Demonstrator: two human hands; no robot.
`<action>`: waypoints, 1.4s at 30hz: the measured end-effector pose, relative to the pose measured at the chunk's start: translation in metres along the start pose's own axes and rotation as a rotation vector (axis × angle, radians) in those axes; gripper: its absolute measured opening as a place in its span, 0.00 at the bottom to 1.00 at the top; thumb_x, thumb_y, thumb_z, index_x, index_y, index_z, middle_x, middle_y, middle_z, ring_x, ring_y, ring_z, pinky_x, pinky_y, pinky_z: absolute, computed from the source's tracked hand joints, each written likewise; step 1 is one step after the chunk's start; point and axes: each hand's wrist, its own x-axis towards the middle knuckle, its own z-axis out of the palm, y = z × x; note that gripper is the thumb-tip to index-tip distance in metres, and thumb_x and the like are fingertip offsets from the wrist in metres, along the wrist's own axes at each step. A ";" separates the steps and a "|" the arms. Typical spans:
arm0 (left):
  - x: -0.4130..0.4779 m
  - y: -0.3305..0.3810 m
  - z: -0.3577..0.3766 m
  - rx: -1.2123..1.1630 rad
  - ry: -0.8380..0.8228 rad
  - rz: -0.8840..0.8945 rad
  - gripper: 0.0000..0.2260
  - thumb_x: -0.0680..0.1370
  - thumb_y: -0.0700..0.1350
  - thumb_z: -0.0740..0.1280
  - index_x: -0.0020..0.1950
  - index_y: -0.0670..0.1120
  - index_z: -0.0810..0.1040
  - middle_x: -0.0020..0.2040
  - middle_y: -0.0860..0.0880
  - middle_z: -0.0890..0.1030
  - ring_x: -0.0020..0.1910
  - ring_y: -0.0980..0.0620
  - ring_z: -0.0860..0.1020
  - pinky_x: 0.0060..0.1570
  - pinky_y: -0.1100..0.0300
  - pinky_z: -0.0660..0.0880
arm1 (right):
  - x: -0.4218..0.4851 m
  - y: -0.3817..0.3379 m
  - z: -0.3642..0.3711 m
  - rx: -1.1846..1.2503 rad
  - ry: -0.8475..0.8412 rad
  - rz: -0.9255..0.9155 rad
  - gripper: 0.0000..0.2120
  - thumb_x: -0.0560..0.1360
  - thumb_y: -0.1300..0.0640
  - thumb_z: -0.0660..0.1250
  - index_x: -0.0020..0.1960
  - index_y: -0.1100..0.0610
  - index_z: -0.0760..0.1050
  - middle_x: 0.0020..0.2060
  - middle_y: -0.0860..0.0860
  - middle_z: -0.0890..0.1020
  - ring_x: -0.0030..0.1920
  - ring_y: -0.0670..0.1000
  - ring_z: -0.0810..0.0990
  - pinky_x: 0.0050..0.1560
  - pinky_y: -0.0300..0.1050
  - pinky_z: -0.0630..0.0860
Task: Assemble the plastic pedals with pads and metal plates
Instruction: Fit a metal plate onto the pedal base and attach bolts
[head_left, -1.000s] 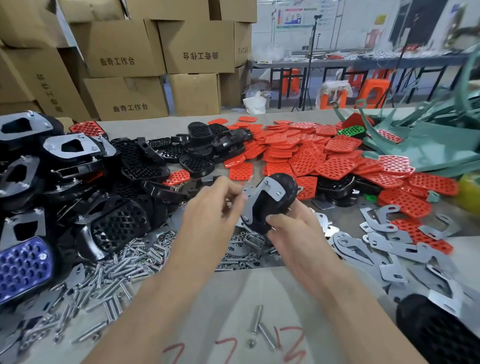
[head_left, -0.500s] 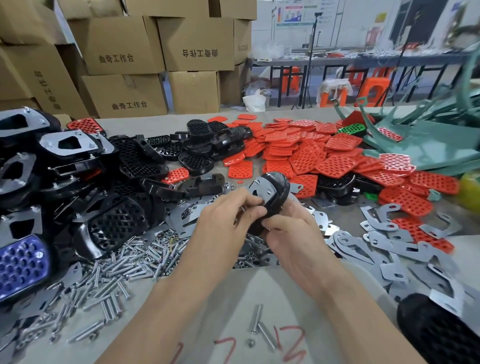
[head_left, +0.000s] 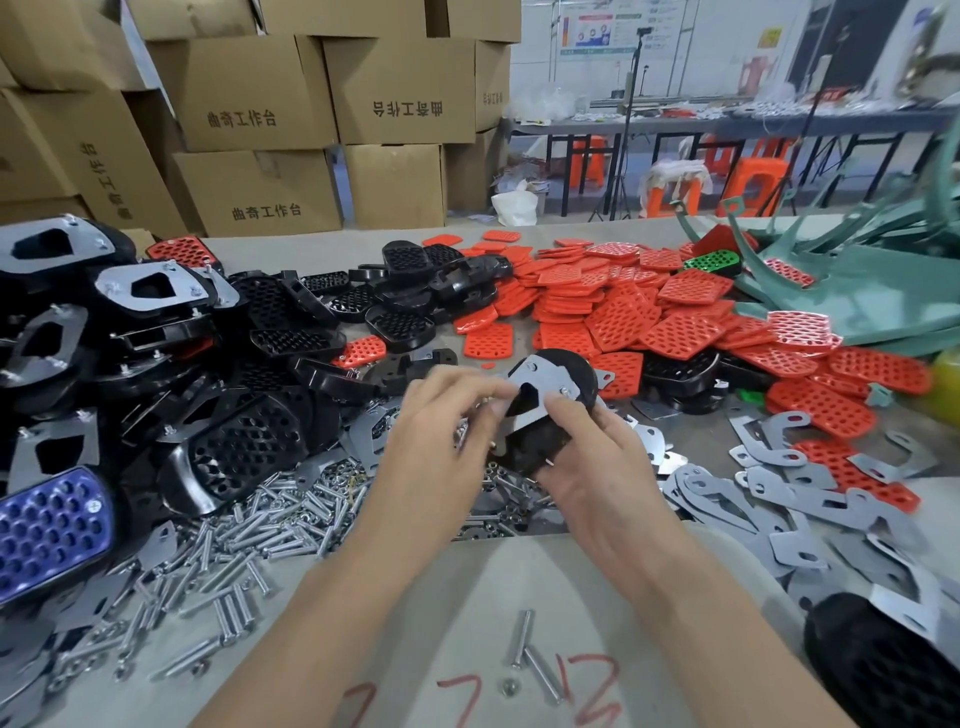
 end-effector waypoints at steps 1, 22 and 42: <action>0.000 -0.002 -0.003 -0.054 0.042 -0.059 0.09 0.82 0.44 0.66 0.53 0.58 0.81 0.52 0.60 0.78 0.52 0.58 0.76 0.49 0.71 0.70 | 0.001 -0.002 0.000 0.012 0.025 0.006 0.10 0.83 0.63 0.62 0.54 0.60 0.83 0.51 0.60 0.87 0.49 0.56 0.86 0.50 0.52 0.85; 0.004 -0.012 -0.015 -0.591 -0.075 -0.570 0.05 0.80 0.40 0.69 0.51 0.47 0.84 0.37 0.52 0.84 0.36 0.56 0.81 0.46 0.55 0.79 | -0.002 -0.009 0.007 -0.008 0.146 0.091 0.14 0.81 0.68 0.61 0.64 0.74 0.73 0.57 0.73 0.80 0.51 0.64 0.79 0.53 0.61 0.79; -0.011 -0.002 -0.002 -0.528 -0.130 -0.495 0.07 0.80 0.43 0.69 0.51 0.52 0.86 0.40 0.51 0.81 0.36 0.56 0.77 0.41 0.58 0.76 | -0.001 -0.010 -0.006 0.026 0.045 0.063 0.11 0.81 0.64 0.63 0.61 0.62 0.78 0.52 0.59 0.87 0.50 0.56 0.86 0.48 0.58 0.80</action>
